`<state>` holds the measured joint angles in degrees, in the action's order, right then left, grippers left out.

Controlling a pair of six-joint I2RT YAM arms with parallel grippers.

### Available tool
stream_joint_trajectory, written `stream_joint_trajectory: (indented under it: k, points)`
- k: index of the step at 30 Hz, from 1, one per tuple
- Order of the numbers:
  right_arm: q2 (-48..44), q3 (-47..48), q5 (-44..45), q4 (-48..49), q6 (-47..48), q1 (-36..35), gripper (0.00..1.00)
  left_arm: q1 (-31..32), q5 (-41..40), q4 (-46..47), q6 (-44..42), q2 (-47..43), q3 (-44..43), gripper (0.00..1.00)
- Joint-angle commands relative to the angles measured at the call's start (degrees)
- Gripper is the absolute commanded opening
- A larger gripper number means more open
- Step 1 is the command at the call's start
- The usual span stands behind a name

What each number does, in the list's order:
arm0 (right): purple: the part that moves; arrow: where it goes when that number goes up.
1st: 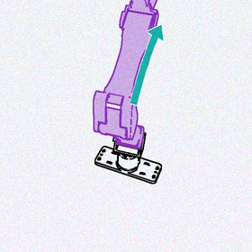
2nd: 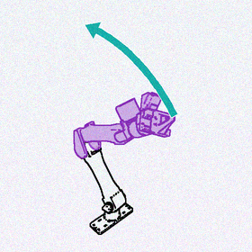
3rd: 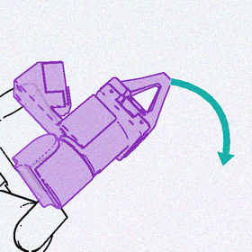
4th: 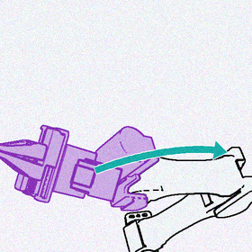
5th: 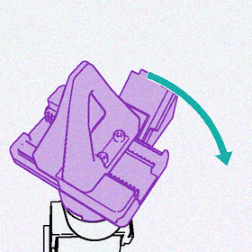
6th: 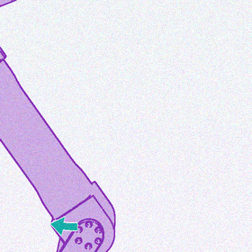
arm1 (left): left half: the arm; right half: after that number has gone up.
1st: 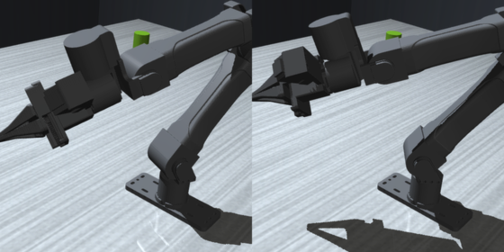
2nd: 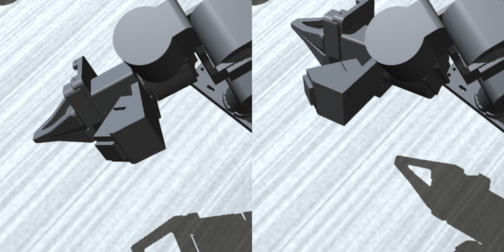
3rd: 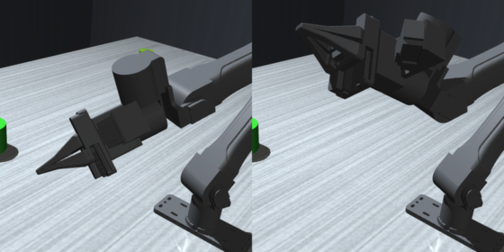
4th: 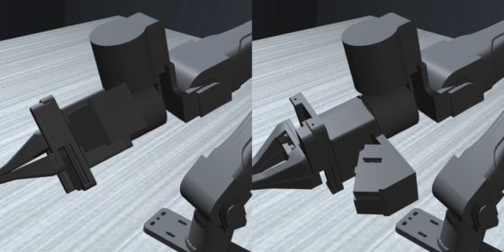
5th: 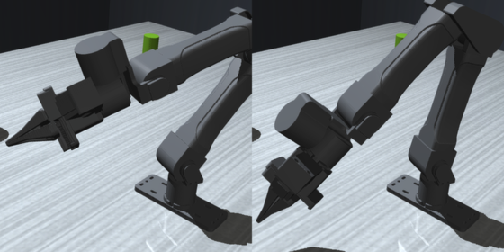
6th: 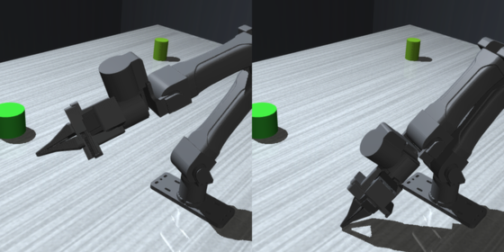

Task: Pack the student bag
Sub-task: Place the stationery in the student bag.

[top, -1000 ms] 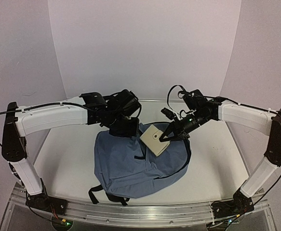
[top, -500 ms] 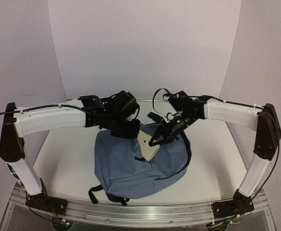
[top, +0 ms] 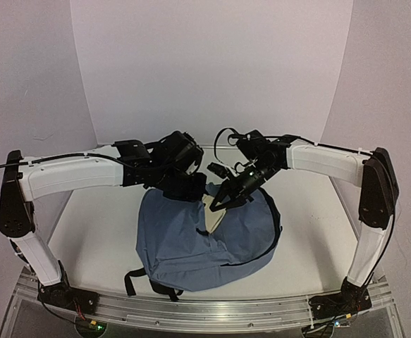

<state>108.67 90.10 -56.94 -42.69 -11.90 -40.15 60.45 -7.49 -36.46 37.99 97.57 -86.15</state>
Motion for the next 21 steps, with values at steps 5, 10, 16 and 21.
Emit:
stream_joint_trajectory:
  k: [5,10,16,21]
  points:
    - [1.16,1.36,0.36,12.8,-7.75,1.13,0.0,0.54,2.81,10.61,1.87,-6.26,1.32,0.0]
    - [-0.63,-7.49,0.05,32.55,-20.85,0.77,0.0,0.46,3.78,12.43,2.8,-5.74,1.79,0.0]
    - [-0.01,-15.19,0.19,52.79,-33.04,-1.64,0.0,0.04,4.15,14.45,3.63,-5.05,1.58,0.0]
    - [1.7,-17.48,-0.67,63.3,-40.09,-2.78,0.0,-0.46,3.44,14.58,4.68,-4.53,1.29,0.0]
